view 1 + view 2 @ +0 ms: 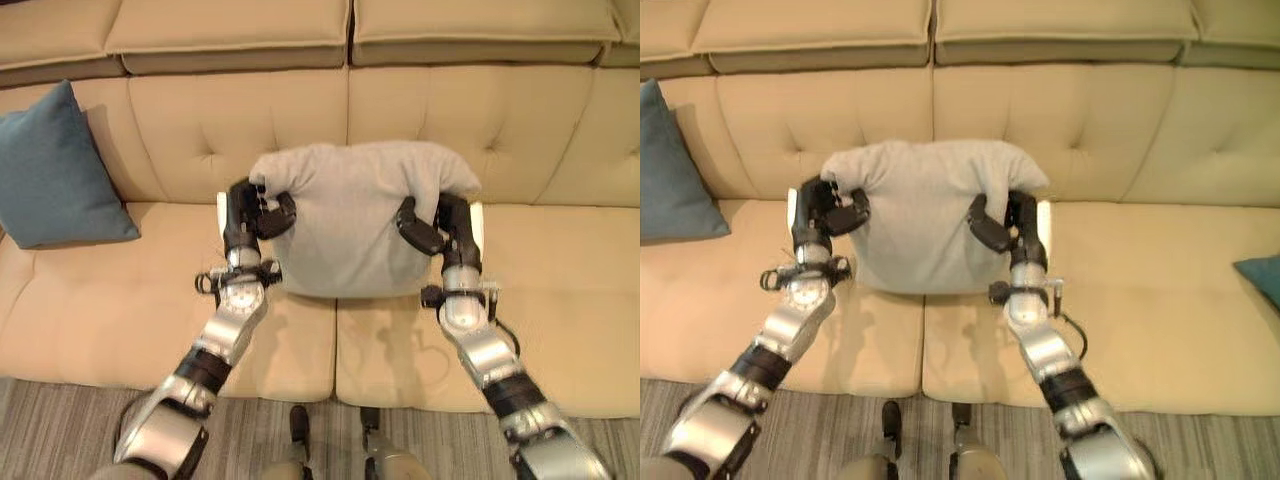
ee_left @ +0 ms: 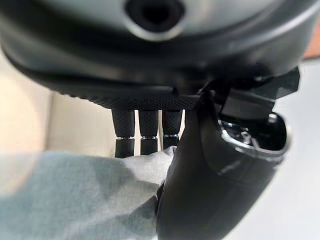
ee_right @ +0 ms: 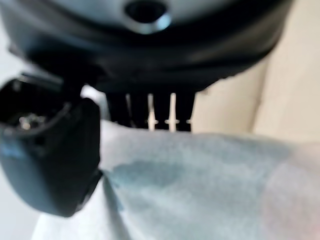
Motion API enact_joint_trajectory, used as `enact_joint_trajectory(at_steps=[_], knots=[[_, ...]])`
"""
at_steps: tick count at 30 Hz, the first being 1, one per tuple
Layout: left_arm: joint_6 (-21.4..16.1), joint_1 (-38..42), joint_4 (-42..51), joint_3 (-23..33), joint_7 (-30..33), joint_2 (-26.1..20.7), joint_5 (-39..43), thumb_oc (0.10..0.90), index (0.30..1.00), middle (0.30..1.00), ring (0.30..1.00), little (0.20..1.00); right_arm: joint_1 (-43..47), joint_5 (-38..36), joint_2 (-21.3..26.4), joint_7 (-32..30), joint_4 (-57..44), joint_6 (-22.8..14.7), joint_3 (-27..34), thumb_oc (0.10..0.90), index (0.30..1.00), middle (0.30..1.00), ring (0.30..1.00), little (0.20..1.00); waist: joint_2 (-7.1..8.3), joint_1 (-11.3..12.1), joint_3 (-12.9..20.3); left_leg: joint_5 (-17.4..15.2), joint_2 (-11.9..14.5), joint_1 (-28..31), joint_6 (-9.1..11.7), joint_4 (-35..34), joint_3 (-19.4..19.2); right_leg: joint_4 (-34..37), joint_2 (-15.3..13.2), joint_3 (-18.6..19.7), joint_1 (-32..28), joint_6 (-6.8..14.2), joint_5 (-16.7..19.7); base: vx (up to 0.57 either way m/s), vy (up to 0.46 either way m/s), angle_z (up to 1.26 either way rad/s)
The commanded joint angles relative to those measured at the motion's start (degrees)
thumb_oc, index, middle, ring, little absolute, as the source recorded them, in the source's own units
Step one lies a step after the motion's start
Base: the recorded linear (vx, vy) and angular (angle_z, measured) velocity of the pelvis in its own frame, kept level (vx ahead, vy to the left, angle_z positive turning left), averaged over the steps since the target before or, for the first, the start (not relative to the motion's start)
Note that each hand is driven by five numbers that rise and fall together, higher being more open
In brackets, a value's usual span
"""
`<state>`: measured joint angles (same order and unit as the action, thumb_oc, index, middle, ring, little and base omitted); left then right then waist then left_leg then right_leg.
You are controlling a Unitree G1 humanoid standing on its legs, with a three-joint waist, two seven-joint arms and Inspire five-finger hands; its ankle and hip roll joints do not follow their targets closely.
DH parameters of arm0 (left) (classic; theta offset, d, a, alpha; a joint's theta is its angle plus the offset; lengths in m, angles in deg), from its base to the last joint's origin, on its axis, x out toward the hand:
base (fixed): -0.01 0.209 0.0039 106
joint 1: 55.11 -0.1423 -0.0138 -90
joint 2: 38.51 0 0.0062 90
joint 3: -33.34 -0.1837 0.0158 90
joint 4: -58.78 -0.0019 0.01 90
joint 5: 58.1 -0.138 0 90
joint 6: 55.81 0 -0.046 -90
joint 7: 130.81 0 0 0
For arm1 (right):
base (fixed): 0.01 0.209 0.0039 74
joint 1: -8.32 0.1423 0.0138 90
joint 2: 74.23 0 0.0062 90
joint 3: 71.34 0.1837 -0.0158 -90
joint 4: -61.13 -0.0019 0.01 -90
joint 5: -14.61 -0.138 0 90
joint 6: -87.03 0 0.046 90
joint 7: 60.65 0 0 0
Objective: Pick up all the scattered cushions and arrange them neatly on the sofa.
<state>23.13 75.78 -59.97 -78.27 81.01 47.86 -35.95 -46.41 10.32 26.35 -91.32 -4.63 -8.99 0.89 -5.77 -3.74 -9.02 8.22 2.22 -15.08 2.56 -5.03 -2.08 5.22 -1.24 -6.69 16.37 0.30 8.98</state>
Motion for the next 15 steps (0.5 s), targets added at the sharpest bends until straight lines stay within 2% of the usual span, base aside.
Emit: enact_joint_trajectory(at_steps=[1,3,7,9,10,11,12,15], knots=[[-9.4,15.0,0.3,-3.9,1.1,-0.9,-6.6,0.400,0.300,0.300,0.300,0.300,17.2,4.2,-1.8,-4.8,-4.9,-9.1,-0.3,0.400,0.300,0.300,0.300,0.300,2.62,0.2,2.1,-6.7,-1.4,-0.2,1.0,1.7,-2.6,-7.1,-2.7,1.5,2.0,5.8,-7.9,-0.03,0.009,0.10],[-9.5,17.1,-1.1,-4.2,1.7,-1.1,-6.6,0.400,0.300,0.300,0.300,0.300,19.3,4.5,-1.8,-5.8,-3.6,-9.1,-0.5,0.400,0.300,0.300,0.300,0.300,2.60,0.3,1.9,-6.6,-1.5,-0.9,1.0,1.8,-2.5,-7.4,-2.6,1.7,2.9,5.8,-7.7,-0.03,-0.001,0.06],[-9.4,26.0,-9.4,-6.1,0.3,-2.7,-3.3,0.400,0.300,0.300,0.300,0.300,28.1,4.8,0.4,-8.0,3.9,-7.9,-3.1,0.400,0.300,0.300,0.300,0.300,2.81,0.5,1.3,-5.1,-1.9,-4.7,1.6,1.0,-2.0,-6.7,-2.4,1.7,6.6,6.2,-6.3,-0.04,-0.032,0.06],[-9.0,27.4,-11.3,-6.7,-0.4,-3.3,-3.4,0.400,0.300,0.300,0.300,0.300,29.3,5.0,0.6,-8.1,5.3,-7.7,-3.9,0.400,0.300,0.300,0.300,0.300,2.80,0.5,1.3,-4.8,-1.9,-5.3,1.7,0.8,-2.0,-6.2,-2.4,1.7,6.9,6.3,-5.9,-0.01,-0.014,0.02],[-7.9,29.8,-14.6,-8.2,-2.2,-4.5,-3.3,0.681,0.721,0.721,0.721,0.721,31.1,5.3,1.1,-8.5,7.9,-6.9,-4.7,0.696,0.745,0.745,0.745,0.745,2.61,0.5,1.3,-4.5,-1.9,-6.2,1.7,0.5,-1.8,-5.6,-2.1,1.8,7.7,6.5,-5.4,0.00,0.000,0.00],[-7.9,30.0,-14.7,-8.2,-2.3,-4.5,-3.3,0.681,0.721,0.721,0.721,0.721,31.2,5.3,1.1,-8.5,7.9,-7.0,-4.7,0.696,0.745,0.745,0.745,0.745,2.60,0.5,1.3,-4.4,-1.9,-6.3,1.7,0.5,-1.8,-5.5,-2.1,1.7,7.8,6.5,-5.4,-0.02,-0.035,-0.04],[-6.4,31.7,-17.0,-9.8,-3.2,-6.8,-5.5,0.800,0.900,0.900,0.900,0.900,31.6,5.2,2.1,-8.6,9.2,-6.3,-4.8,0.800,0.900,0.900,0.900,0.900,2.37,0.4,1.2,-4.0,-1.9,-6.9,1.9,0.0,-1.7,-4.5,-1.9,1.6,8.0,6.8,-4.8,0.00,0.000,0.00],[-5.7,32.0,-18.2,-10.1,-3.8,-8.0,-6.6,0.800,0.900,0.900,0.900,0.900,30.5,5.8,3.1,-8.3,9.2,-5.3,-4.4,0.800,0.900,0.900,0.900,0.900,2.22,0.2,1.2,-4.0,-1.9,-7.3,2.0,0.0,-1.5,-3.7,-1.7,1.5,8.0,7.0,-4.7,0.01,-0.015,0.04]])
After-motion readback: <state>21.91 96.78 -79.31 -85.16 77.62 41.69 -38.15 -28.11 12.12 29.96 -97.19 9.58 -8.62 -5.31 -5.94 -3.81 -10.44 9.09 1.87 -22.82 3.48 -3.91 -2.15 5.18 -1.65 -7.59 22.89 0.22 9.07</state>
